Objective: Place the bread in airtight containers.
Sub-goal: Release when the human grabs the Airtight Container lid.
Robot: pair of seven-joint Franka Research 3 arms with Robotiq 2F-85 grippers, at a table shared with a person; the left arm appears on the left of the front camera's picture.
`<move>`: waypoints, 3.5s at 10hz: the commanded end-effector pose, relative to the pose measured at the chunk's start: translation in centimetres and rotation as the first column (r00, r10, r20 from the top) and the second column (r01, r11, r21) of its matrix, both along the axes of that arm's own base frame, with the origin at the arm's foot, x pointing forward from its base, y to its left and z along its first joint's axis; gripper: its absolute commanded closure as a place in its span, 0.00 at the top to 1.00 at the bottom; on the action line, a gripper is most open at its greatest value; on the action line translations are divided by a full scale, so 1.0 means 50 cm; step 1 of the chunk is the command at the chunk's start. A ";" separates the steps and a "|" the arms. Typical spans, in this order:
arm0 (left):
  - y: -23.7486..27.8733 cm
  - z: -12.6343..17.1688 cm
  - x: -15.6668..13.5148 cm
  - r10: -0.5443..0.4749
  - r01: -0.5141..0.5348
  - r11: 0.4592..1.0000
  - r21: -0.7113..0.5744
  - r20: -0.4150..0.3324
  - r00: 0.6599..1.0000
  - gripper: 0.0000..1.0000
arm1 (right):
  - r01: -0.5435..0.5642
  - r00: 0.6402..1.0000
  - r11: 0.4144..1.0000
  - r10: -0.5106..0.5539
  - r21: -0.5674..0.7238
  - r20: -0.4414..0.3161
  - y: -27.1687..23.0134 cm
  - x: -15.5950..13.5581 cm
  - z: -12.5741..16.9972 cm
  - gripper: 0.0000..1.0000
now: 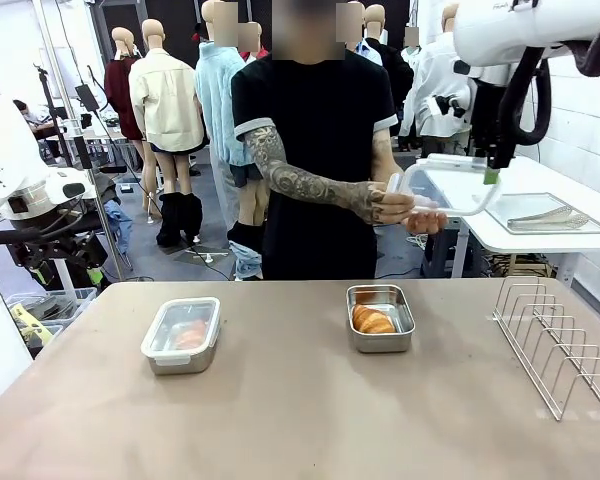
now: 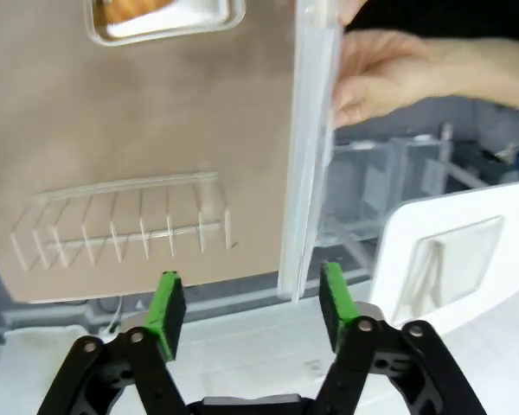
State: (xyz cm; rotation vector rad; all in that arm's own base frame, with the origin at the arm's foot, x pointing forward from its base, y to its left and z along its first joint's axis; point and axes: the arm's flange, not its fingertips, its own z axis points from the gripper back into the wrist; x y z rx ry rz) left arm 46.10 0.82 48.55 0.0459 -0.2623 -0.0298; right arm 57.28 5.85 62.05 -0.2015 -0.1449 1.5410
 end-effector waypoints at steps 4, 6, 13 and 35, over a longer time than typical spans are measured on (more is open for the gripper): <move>0.000 -0.001 -0.004 0.017 -0.017 1.000 0.004 0.001 1.000 1.00 | -0.018 0.993 0.999 0.024 0.051 -0.116 -0.147 -0.075 -0.109 1.00; 0.000 -0.001 -0.004 0.017 -0.017 1.000 0.004 0.001 1.000 1.00 | -0.015 0.995 0.995 0.025 0.097 -0.099 -0.183 -0.113 -0.135 1.00; 0.000 -0.001 -0.004 0.017 -0.017 1.000 0.004 0.001 1.000 1.00 | -0.004 0.983 0.973 0.046 0.229 -0.179 -0.234 -0.129 -0.135 1.00; 0.000 -0.001 -0.004 0.017 -0.017 1.000 0.004 0.001 1.000 1.00 | -0.004 0.983 0.973 0.046 0.229 -0.179 -0.234 -0.129 -0.135 1.00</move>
